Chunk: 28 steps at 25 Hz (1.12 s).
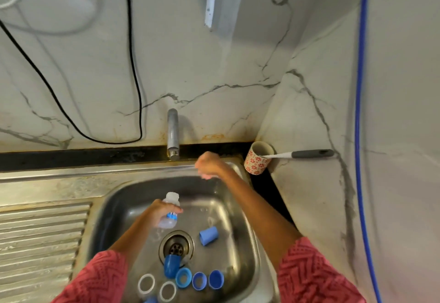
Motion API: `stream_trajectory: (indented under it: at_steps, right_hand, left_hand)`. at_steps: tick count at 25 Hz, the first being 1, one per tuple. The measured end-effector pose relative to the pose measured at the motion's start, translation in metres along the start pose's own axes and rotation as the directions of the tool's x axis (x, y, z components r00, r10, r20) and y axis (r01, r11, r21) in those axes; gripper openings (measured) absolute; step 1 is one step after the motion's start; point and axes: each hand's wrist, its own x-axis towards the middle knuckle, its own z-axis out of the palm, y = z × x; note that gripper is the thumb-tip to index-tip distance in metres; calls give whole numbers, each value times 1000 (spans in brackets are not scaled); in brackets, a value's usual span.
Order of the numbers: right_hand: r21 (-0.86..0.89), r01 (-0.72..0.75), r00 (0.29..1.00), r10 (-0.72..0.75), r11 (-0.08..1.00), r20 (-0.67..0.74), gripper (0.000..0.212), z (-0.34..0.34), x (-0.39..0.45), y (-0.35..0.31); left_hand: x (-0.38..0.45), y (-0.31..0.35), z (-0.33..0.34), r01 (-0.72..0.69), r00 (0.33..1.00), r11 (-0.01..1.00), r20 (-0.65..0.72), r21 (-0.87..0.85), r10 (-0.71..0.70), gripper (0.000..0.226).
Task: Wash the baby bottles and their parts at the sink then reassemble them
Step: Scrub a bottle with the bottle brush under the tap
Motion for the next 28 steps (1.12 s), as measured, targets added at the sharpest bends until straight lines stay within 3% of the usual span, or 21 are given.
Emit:
stream_trajectory:
  at_steps: [1,2,3,4,5,8,10,15,16,18,19,21,24,26,28]
  right_hand:
    - [-335,-47,986,-10,941,-165,20,-20,-3,18]
    - [-596,-153,950,-49,788,-309,20,-43,-10,38]
    - [-747,-289,916,-53,598,-397,21,-65,-19,57]
    - [-808,-402,889,-27,430,-457,22,-84,-28,75]
    - [-816,-474,865,4,331,-501,23,-98,-37,90]
    - [-859,-470,875,-23,204,-484,20,-115,-57,114]
    - [-872,-458,876,-78,174,-476,18,-115,-70,110]
    - [-776,-579,792,-54,251,-608,16,-132,-94,52]
    - [-781,-567,801,-47,262,-597,15,-137,-98,39]
    - [-796,-451,859,-45,403,-510,11,-141,-109,17]
    - [-780,-357,901,-32,514,-433,10,-137,-113,9]
    - [-701,-218,967,51,678,-251,15,-118,-116,1]
    - [-685,-129,991,120,716,-61,17,-78,-104,11]
    - [-687,-87,996,87,721,-34,16,-60,-92,25]
    - [-667,-59,998,63,742,-17,21,-51,-82,35]
  left_hand:
    - [-5,-2,3,-19,1000,1000,14,-9,20,53]
    - [-9,-2,7,-41,999,999,28,-9,41,49]
    - [-15,-3,10,-59,998,998,35,-7,59,47]
    - [-18,-3,12,-79,996,997,37,-3,79,48]
    - [-24,-2,12,-102,994,995,29,9,102,50]
    - [-29,2,5,-172,984,977,-36,123,177,58]
    - [-30,5,-4,-190,974,957,-82,220,212,60]
    - [-34,18,-29,-256,926,908,-186,333,329,53]
    - [-37,20,-33,-267,917,893,-191,362,351,50]
    - [-43,21,-42,-257,896,839,-206,480,393,53]
    - [-46,19,-46,-224,876,764,-218,605,430,59]
    - [-49,18,-54,-184,804,518,-176,835,568,72]
    - [-53,37,-65,-210,699,162,32,964,715,72]
    - [-56,66,-68,-159,628,-98,177,983,758,65]
    - [-58,94,-65,-81,610,-363,334,928,718,62]
